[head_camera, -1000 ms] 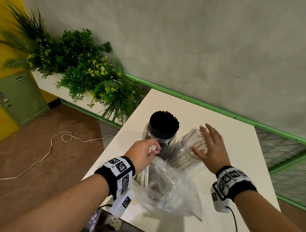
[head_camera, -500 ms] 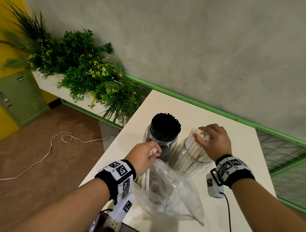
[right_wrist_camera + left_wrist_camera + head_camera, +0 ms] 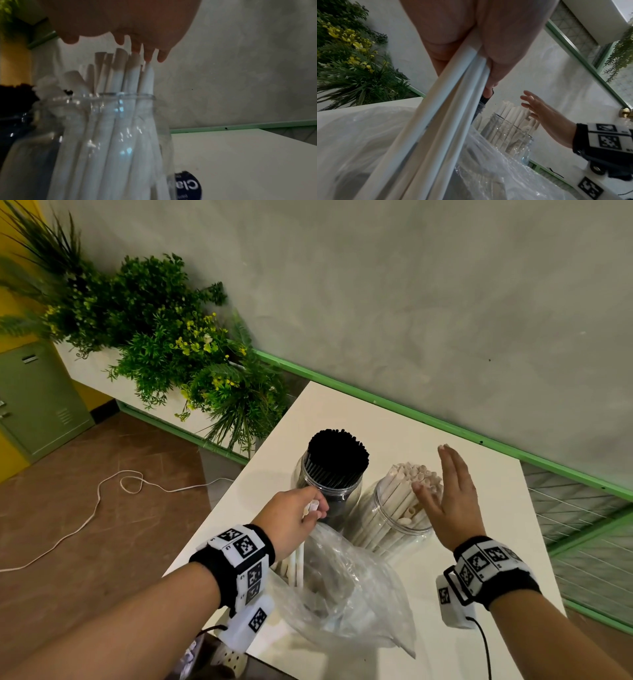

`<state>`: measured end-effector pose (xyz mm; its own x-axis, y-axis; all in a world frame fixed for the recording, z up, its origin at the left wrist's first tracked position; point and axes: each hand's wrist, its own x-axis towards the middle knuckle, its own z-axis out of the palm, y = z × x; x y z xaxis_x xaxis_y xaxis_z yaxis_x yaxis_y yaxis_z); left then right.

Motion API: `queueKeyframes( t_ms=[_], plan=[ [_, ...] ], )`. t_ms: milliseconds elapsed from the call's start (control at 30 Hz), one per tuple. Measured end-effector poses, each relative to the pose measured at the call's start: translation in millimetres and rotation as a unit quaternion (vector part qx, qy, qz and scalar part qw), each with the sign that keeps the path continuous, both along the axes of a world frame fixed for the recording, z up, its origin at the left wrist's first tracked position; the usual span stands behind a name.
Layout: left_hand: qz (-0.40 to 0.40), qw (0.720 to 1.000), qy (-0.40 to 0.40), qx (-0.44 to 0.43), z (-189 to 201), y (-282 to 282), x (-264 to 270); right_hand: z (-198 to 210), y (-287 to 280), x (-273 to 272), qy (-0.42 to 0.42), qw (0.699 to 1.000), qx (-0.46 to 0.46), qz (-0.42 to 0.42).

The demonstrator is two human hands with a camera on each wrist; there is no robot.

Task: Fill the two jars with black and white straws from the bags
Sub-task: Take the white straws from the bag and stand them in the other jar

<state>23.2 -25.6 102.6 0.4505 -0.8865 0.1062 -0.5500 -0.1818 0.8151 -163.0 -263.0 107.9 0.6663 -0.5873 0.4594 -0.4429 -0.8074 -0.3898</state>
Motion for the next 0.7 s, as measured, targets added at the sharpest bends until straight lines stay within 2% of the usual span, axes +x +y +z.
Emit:
queueKeyframes(
  t_ms=[133,400,567,700],
  plan=[
    [0.001,1.000,-0.001,0.001,0,0,1,-13,4,-16,0.041,0.998,-0.038,0.029],
    [0.003,1.000,0.002,-0.003,-2,-1,1,-23,16,-23,0.025,0.979,-0.189,0.070],
    [-0.002,1.000,-0.007,0.002,-1,-4,0,-20,14,-21,0.067,0.972,-0.218,0.060],
    [0.001,1.000,-0.007,0.004,-1,-4,1,-14,11,-17,0.056,0.978,-0.197,0.042]
  ],
)
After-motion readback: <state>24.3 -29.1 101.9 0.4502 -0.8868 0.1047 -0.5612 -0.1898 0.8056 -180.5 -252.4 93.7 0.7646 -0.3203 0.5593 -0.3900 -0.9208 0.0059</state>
